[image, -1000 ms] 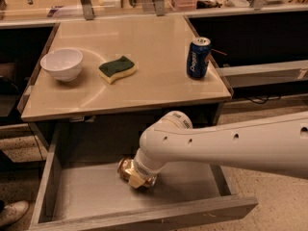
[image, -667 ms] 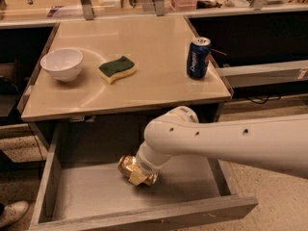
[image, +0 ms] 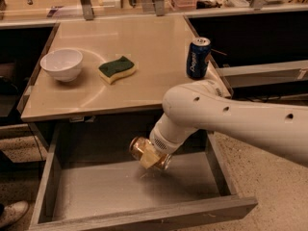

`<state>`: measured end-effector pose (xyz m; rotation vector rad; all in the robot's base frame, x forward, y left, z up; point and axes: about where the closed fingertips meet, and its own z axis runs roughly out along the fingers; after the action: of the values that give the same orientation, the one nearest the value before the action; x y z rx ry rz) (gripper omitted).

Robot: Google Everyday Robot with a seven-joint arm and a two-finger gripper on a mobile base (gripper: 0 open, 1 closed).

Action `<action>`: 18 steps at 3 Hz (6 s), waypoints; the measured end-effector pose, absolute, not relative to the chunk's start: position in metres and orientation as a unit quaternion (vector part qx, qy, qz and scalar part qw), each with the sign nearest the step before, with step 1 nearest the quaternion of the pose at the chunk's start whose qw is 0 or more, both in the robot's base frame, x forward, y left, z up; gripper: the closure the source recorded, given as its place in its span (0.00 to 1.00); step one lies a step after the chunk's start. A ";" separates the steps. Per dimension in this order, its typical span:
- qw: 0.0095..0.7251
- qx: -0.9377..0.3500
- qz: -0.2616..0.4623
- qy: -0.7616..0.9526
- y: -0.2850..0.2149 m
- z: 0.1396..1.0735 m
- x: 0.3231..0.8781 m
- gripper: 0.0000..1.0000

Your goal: Pick orange can from top drawer and place on counter

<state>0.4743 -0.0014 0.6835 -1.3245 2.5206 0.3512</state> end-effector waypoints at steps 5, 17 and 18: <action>0.202 -0.443 0.052 0.872 -0.041 0.811 0.498 1.00; 0.165 -0.396 -0.014 0.903 -0.039 0.834 0.677 0.35; 0.165 -0.396 -0.014 0.903 -0.039 0.834 0.677 0.12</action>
Offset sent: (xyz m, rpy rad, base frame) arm 0.0310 -0.0480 0.1315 -0.0343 -0.1939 -0.0704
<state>0.6765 -0.0386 0.8336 -1.1292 2.5736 -0.0408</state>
